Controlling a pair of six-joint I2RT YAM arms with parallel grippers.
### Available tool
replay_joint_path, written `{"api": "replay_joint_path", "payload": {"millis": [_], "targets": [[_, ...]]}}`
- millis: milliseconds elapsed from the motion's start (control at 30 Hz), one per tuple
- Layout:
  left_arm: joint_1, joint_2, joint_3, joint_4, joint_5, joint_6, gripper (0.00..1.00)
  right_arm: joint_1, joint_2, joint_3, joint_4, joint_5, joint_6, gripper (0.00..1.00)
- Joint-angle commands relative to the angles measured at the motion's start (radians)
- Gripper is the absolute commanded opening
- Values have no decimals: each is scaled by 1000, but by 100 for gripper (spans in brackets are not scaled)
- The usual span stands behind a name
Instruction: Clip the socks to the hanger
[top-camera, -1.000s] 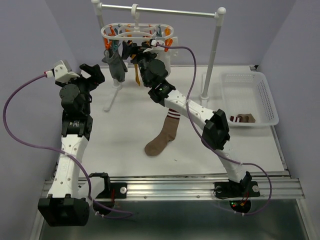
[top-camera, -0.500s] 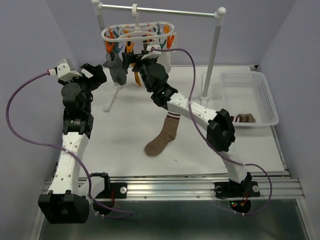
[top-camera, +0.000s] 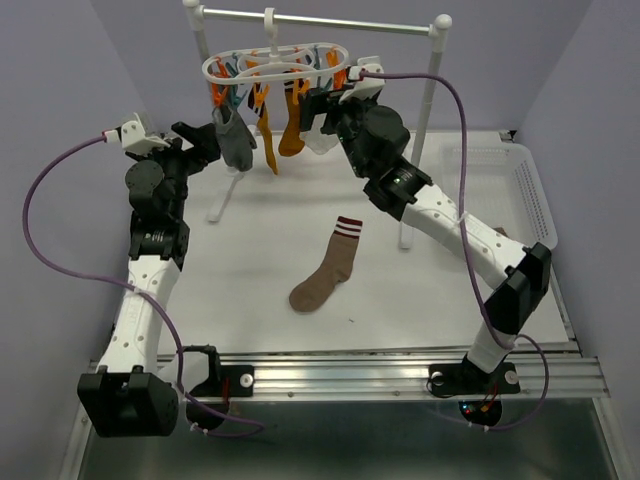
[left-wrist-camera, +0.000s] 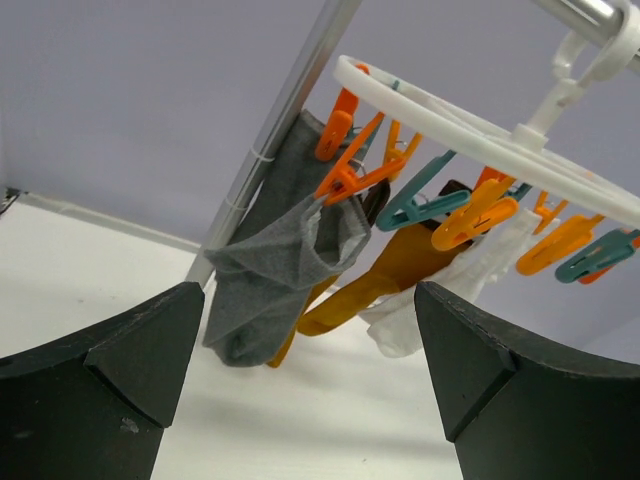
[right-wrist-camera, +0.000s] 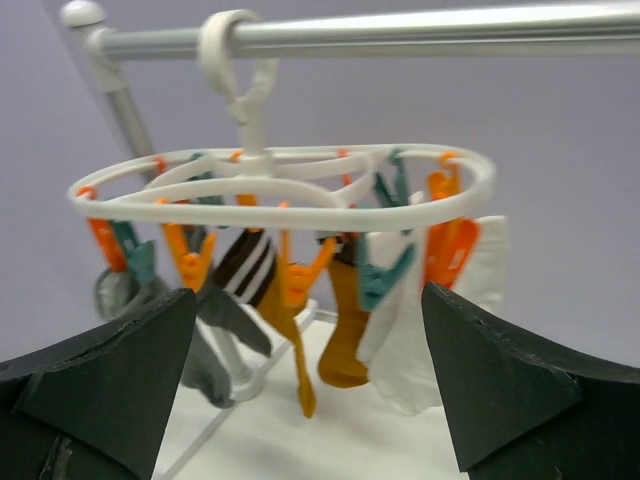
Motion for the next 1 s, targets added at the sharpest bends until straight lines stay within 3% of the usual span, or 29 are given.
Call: {"api": "replay_joint_path", "payload": {"millis": [0,133,267,567,967], "targets": [[3,62,39,151,68,-63,99,-89,-11,24,-87,21,-31,100],[3,181,134,165,113,-86,99,-155,32,93,-138,-82,-6,100],[3,316,239,165,56,-106,99,-206,73,176,-166,-194,44,100],[3,479,422,136,22,-89,99,-250,139,229,-137,-148,93,100],[3,522,478,119,-2,-68,99,-250,135,123,46,-182,184,95]]}}
